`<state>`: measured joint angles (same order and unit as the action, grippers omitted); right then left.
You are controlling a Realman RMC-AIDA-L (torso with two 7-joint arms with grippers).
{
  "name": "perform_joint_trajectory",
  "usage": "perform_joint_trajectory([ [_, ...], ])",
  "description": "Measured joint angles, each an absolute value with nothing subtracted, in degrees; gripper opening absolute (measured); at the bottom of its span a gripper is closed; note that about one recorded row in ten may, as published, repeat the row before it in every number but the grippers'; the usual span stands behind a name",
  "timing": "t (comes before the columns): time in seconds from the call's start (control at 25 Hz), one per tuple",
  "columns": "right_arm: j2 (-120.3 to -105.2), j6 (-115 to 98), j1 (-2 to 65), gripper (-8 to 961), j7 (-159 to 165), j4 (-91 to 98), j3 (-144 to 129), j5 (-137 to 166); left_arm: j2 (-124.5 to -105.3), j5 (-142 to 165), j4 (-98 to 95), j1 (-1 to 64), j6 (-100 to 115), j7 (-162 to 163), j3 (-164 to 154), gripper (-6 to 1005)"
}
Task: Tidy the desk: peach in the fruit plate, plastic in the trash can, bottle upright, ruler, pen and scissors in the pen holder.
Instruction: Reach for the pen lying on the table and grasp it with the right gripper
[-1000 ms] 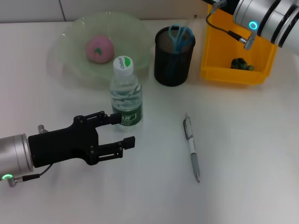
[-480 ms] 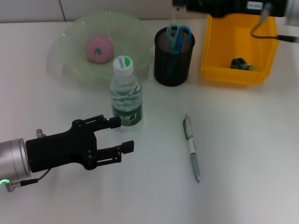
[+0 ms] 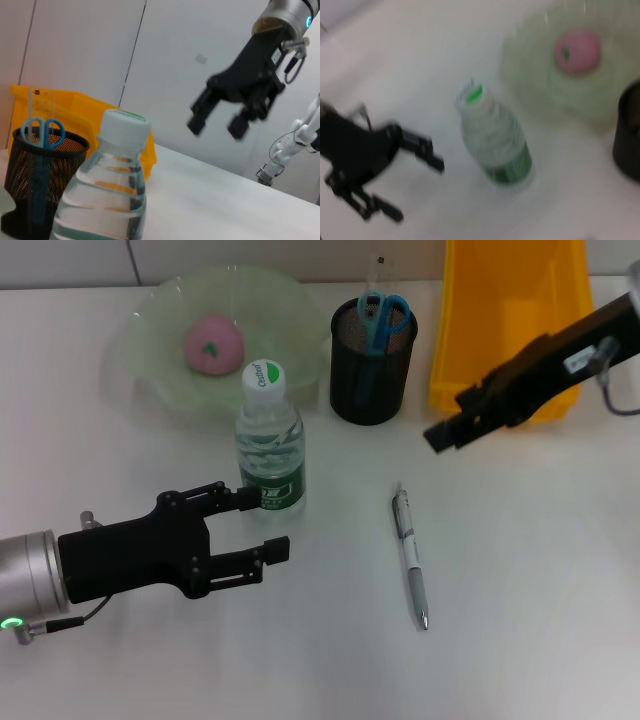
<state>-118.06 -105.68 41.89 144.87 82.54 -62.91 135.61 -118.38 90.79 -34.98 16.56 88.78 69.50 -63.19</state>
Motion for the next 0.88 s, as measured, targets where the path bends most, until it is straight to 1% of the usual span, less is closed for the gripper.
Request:
perform_joint_trajectory([
  [0.12,-118.88,-105.69,43.87,628,150.83,82.36,-70.49,140.93,-118.39,90.79,-34.98,16.62,88.81,69.5,-63.2,765],
  [0.24,-119.08,-104.91,44.6,711,153.7,81.65,-74.2,142.7,-118.39,90.79,-35.17,16.68,88.91,69.61,-63.2,765],
  [0.52,-119.4,-96.3,45.8,710,163.16,77.41,-86.71,146.22,-118.37,90.79,-35.36,17.36,88.9,69.35,-63.2,765],
  [0.88,-119.58,-88.71,45.68,711,166.92,72.37,-90.95,146.51,-118.37,90.79,-35.54,17.58,88.65,69.2,-63.06,766],
])
